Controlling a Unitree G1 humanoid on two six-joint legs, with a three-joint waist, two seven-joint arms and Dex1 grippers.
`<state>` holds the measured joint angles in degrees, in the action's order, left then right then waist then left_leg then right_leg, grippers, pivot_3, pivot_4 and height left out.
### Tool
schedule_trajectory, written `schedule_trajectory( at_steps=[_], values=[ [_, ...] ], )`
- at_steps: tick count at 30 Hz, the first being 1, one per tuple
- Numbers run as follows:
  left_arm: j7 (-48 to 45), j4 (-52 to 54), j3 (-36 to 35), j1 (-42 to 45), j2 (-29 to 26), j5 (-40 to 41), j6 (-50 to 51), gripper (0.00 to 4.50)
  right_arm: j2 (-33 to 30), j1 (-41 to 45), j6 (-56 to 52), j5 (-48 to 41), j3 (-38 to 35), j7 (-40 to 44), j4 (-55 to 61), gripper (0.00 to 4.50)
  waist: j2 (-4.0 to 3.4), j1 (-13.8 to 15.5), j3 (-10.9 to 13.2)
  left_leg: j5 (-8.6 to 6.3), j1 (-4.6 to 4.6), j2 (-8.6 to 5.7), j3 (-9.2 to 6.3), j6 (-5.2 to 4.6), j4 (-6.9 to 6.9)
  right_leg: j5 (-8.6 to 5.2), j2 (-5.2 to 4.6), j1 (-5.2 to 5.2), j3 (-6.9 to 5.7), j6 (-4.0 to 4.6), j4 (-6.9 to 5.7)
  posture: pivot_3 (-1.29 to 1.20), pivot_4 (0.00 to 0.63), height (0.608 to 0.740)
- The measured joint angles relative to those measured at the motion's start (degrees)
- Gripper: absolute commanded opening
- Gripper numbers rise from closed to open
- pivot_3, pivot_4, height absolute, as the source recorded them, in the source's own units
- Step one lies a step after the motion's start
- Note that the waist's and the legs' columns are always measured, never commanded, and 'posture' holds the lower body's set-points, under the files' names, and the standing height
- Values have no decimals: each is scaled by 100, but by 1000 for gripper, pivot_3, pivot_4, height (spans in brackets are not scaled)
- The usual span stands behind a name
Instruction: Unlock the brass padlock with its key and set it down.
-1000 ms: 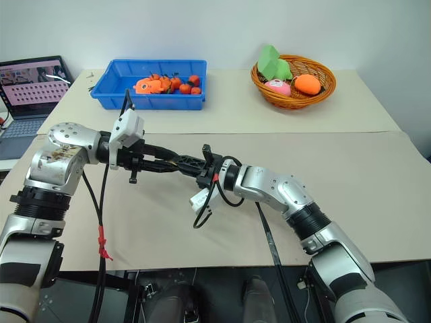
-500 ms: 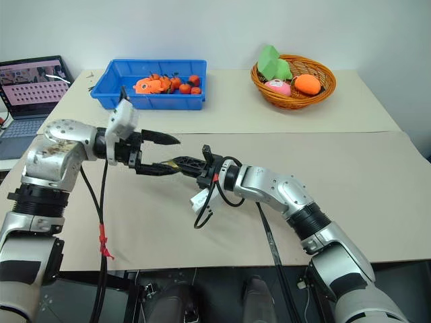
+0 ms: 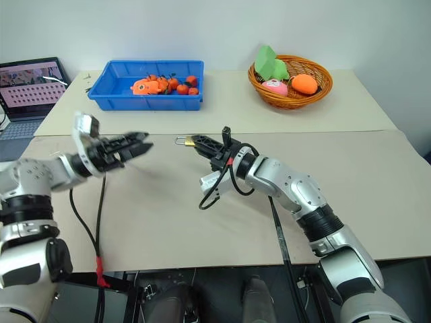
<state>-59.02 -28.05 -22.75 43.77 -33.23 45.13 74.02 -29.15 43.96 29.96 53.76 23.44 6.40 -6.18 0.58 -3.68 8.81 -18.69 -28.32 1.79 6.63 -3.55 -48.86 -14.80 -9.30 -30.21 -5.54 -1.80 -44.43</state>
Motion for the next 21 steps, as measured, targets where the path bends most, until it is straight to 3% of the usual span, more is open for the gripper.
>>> schedule_trajectory(
  at_steps=[2, 5, 14, 15, 21],
  values=[
    [301, 143, -87, -133, 210, 108, 232, 4439, 4, -102, -49, -8, 0, 79, 174, 135, 0, 1, 0, 1, 1, 0, 0, 1, 1, 0, -1, 0, 1, 0, -1, 0, 150, 664],
    [699, 348, -183, -160, 426, 237, 386, 3759, 18, -293, -112, -8, 6, 152, 303, 135, 0, 3, 0, 1, 5, -3, 2, 3, 1, 1, -4, 1, 5, 1, -5, 0, 150, 664],
    [1050, 370, -313, -178, 581, 581, 647, 326, 106, -419, -190, -6, 14, 313, 549, 135, 1, -29, -1, 6, 12, -3, 3, 11, 1, -3, -5, 0, 8, 7, -23, 0, 150, 664],
    [1044, 382, -296, -187, 563, 581, 646, 137, 110, -419, -190, -6, 14, 315, 555, 135, 1, -28, -1, 6, 12, -4, 3, 11, 1, -3, -6, 0, 7, 7, -23, 0, 150, 664],
    [852, 708, 134, -390, 446, 603, 614, 137, 153, -420, -191, 5, 33, 316, 566, 135, 1, -16, -1, 5, 11, -5, 2, 11, 1, -3, -8, 0, 7, 7, -23, 0, 150, 664]
  ],
)
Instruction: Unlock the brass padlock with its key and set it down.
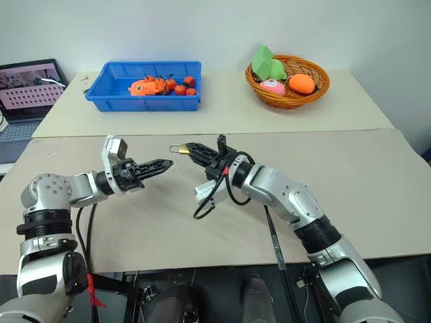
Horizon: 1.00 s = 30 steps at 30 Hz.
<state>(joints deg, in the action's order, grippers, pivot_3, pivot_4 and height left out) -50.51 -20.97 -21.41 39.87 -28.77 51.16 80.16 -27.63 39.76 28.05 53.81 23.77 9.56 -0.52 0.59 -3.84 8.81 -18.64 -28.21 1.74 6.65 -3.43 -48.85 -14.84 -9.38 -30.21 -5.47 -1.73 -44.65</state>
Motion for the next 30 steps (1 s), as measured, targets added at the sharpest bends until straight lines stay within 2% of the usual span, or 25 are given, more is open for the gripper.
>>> schedule_trajectory(
  at_steps=[9, 20, 30],
  values=[
    [-49, 16, 141, 1, 0, 44, -99, 137, 38, -32, 73, 17, 259, -1, 0, 135, 0, -2, 0, 0, 0, 0, 0, 0, 0, -1, 0, 0, 0, 1, 0, 0, 150, 664],
    [-21, -65, 165, 87, -83, 26, -361, 137, -223, -75, 269, 14, 260, -89, -233, 135, 0, 0, 0, 0, 0, -1, 0, 0, 0, -1, -1, -1, 0, 0, 0, 0, 150, 664],
    [-9, -101, 279, 356, -79, -21, -527, 137, -218, -81, 311, 19, 274, -111, -294, 135, 0, -3, 0, 0, -1, -1, 0, 0, 1, -2, -2, -2, 0, 0, 0, 0, 150, 664]
  ],
)
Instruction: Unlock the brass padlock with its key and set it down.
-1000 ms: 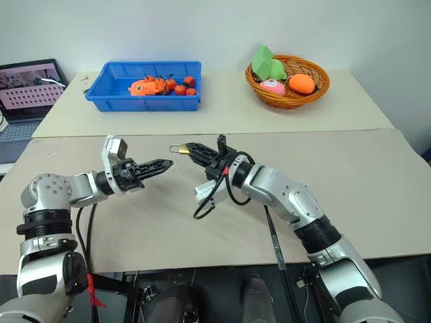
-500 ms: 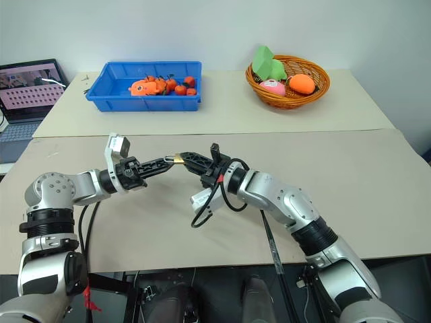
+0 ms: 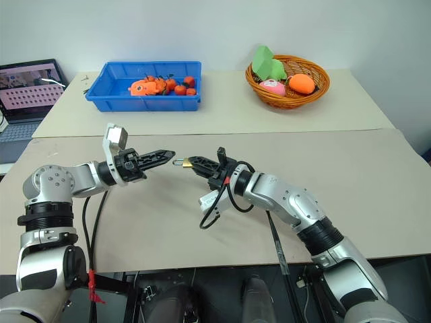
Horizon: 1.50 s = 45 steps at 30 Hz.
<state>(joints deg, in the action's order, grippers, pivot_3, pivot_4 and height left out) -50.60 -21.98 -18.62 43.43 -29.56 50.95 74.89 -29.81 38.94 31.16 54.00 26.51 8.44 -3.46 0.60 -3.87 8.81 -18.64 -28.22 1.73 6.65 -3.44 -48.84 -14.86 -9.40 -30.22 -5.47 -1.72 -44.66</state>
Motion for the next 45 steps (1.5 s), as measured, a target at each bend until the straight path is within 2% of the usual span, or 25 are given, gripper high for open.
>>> schedule_trajectory(
  at_steps=[26, 31, 35, 38, 45],
  values=[
    [31, -84, 94, 143, -16, -2, -2, 137, -31, 9, -23, 55, -5, -115, -184, 135, 0, 5, 0, 0, 0, -1, 0, 0, -1, -1, -1, 0, 0, -1, 0, 0, 150, 664],
    [-213, -163, 182, 143, -301, -123, -157, 137, -104, 14, -51, 107, -22, -129, -289, 135, 0, -7, 0, 0, 0, -1, 1, 0, 1, -2, -1, -1, 0, 0, 0, 0, 150, 664],
    [-571, -279, 433, 93, -535, -326, -395, 137, -129, 47, -54, 107, -35, -142, -297, 135, 0, 5, 0, 0, -1, -1, 1, 0, 0, -3, -1, -1, 0, 0, -1, 0, 150, 664],
    [-860, -218, 878, -77, -670, -648, -717, 137, -129, 56, -55, 106, -36, -154, -298, 135, 0, 4, 0, 0, -1, -2, 1, 0, 0, -3, -1, -1, 0, 0, -1, 0, 150, 664],
    [-1144, 391, 1678, -368, -467, -1049, -1229, 137, -84, 160, -90, 103, -37, -153, -299, 135, 0, 20, 0, 0, -5, -1, 0, 0, -1, -4, -2, -3, -1, 1, -2, 0, 150, 664]
  ],
)
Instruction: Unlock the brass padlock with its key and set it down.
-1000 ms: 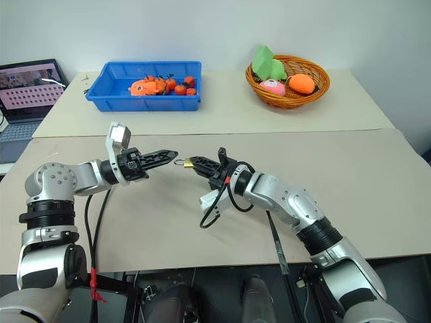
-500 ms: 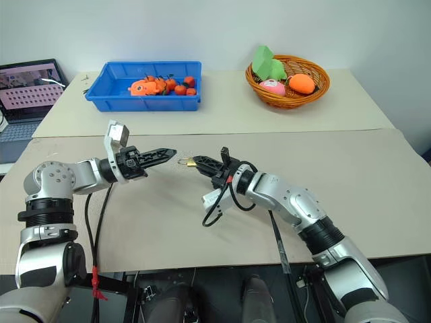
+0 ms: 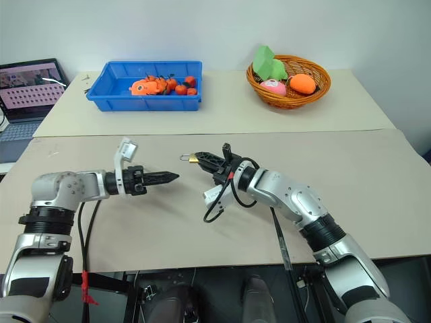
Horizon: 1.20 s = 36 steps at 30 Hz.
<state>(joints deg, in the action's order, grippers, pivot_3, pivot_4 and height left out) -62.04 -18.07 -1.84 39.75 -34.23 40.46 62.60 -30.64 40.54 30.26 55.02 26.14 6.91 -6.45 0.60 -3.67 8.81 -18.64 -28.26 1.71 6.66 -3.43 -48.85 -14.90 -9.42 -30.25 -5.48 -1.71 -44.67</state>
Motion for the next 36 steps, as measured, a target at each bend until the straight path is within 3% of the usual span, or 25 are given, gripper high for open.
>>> schedule_trajectory(
  at_steps=[36],
  values=[
    [288, 80, -397, 196, 228, 51, 61, 137, 79, -329, 14, 50, 32, -6, 84, 135, 0, 0, 0, 0, 1, -1, -1, -1, 0, -2, 0, 0, 1, -2, 0, 0, 150, 664]
  ],
)
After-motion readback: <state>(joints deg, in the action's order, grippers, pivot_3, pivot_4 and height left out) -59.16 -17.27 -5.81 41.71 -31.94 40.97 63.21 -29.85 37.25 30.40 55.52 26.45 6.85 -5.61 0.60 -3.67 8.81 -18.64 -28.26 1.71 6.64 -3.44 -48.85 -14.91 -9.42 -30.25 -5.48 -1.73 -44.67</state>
